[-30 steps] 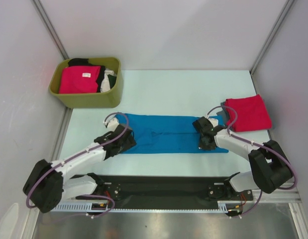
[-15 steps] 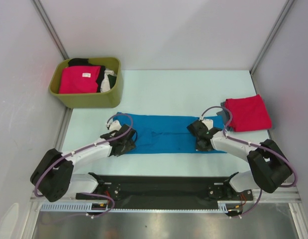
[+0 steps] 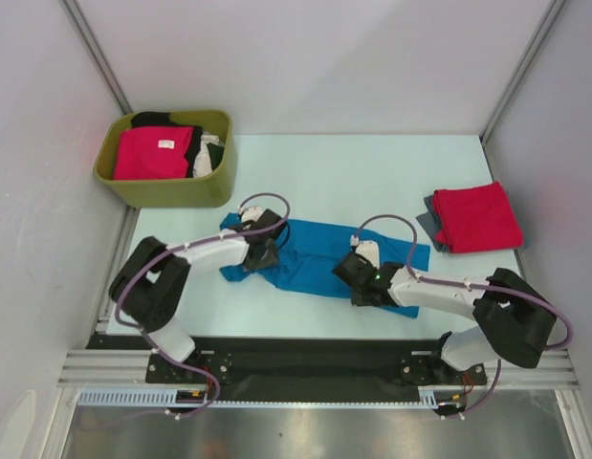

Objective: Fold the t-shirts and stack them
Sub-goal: Fold the tshirt

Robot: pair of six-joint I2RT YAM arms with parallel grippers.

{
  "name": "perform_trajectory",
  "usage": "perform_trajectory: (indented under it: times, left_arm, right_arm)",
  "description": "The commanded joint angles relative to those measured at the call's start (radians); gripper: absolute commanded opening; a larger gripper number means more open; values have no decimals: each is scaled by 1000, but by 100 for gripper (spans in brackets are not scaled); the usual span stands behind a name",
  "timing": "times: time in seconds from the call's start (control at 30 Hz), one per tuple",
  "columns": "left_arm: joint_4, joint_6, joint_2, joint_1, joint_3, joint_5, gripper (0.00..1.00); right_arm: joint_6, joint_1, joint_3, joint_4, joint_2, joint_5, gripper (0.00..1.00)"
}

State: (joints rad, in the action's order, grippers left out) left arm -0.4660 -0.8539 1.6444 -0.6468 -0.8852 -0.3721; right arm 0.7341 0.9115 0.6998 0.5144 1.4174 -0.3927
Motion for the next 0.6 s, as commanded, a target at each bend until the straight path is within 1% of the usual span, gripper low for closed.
perform_trajectory:
  times: [0.0, 0.07, 0.1, 0.13, 0.17, 0.2, 0.23, 0.27, 0.3, 0.37, 0.4, 0.43, 0.47, 0.5, 0.53, 0.57]
  left_arm:
    - [208, 18, 182, 1, -107, 128, 55]
    - [179, 42, 270, 6, -190, 124, 55]
    - [172, 55, 300, 7, -274, 127, 55]
    - [156, 74, 331, 13, -325, 130, 55]
    - [142, 85, 406, 15, -378, 133, 55]
    - [116, 101, 442, 16, -491, 148, 55]
    - [96, 116, 486, 24, -552, 151, 55]
    - [78, 125, 559, 27, -611, 154, 55]
    - [52, 134, 604, 33, -732, 173, 55]
    - [41, 171, 670, 53, -842, 197, 54]
    - [35, 186, 734, 61, -947, 225, 54]
    - [27, 214, 762, 79, -1003, 235, 54]
    - [11, 225, 794, 91, -1062, 255, 54]
    - [4, 240, 837, 104, -1165, 286, 55]
    - [24, 274, 853, 124, -1196, 341, 56]
    - [48, 286, 864, 134, -1218, 354, 57]
  right_arm:
    - [108, 102, -13, -120, 43, 236, 0]
    - [142, 144, -5, -210, 57, 267, 0]
    - [148, 179, 3, -246, 81, 278, 0]
    - [152, 196, 18, -305, 95, 285, 0]
    - [165, 210, 30, -335, 107, 293, 0]
    - [165, 237, 39, -367, 138, 298, 0]
    - [163, 245, 49, -423, 147, 304, 0]
    - [160, 250, 70, -444, 159, 319, 0]
    - [154, 250, 79, -465, 164, 328, 0]
    - [140, 239, 104, -484, 152, 327, 1]
    - [120, 230, 110, -481, 141, 321, 2]
    - [111, 196, 113, -478, 106, 328, 4]
    - [102, 178, 113, -484, 89, 340, 9]
    - [87, 149, 107, -488, 68, 359, 12]
    - [76, 123, 104, -496, 51, 382, 19]
    - [67, 65, 101, -498, 11, 421, 22]
